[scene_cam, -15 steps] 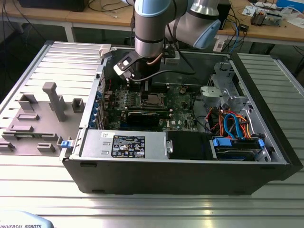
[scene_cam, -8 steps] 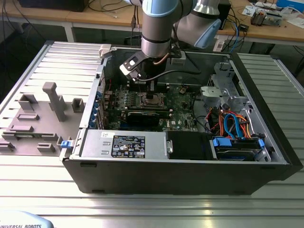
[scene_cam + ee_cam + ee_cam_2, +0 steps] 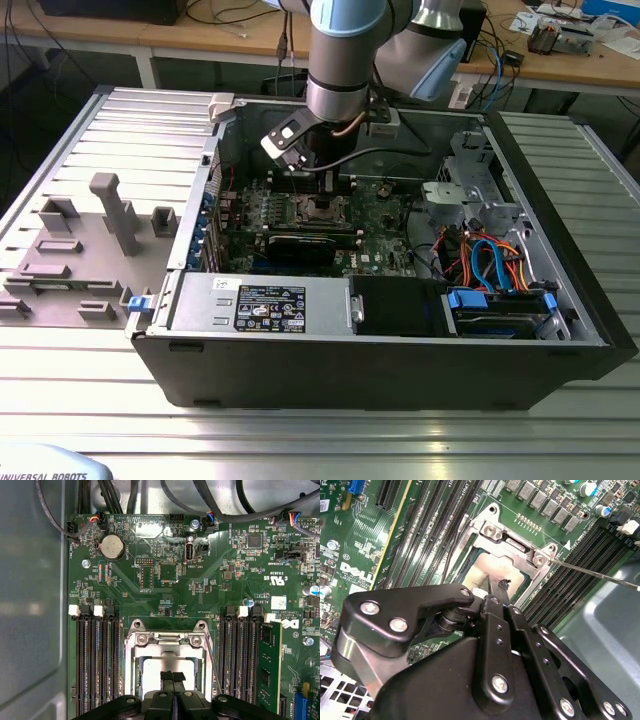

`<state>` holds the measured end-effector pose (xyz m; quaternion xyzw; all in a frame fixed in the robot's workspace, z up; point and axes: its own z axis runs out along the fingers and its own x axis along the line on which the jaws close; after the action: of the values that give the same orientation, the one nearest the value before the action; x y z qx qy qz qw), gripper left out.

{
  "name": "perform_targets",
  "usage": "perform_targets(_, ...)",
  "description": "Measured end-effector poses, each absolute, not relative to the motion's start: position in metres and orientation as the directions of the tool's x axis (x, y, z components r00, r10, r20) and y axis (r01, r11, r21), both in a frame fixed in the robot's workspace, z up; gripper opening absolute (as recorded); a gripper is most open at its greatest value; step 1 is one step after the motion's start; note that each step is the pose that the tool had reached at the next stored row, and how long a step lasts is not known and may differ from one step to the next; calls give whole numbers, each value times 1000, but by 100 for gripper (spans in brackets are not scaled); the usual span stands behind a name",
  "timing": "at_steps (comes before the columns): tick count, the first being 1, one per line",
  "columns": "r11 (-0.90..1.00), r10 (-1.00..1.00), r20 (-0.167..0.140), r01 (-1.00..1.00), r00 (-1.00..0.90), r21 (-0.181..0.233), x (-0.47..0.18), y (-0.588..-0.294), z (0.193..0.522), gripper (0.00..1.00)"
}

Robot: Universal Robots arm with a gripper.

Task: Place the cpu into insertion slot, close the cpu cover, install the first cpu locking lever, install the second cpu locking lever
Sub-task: 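Install the first cpu locking lever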

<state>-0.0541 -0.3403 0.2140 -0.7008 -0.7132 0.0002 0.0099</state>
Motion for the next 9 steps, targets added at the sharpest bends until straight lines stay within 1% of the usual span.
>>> perform_targets(9,18,1000,14,1000,-17,-14,-53,-340,214,11)
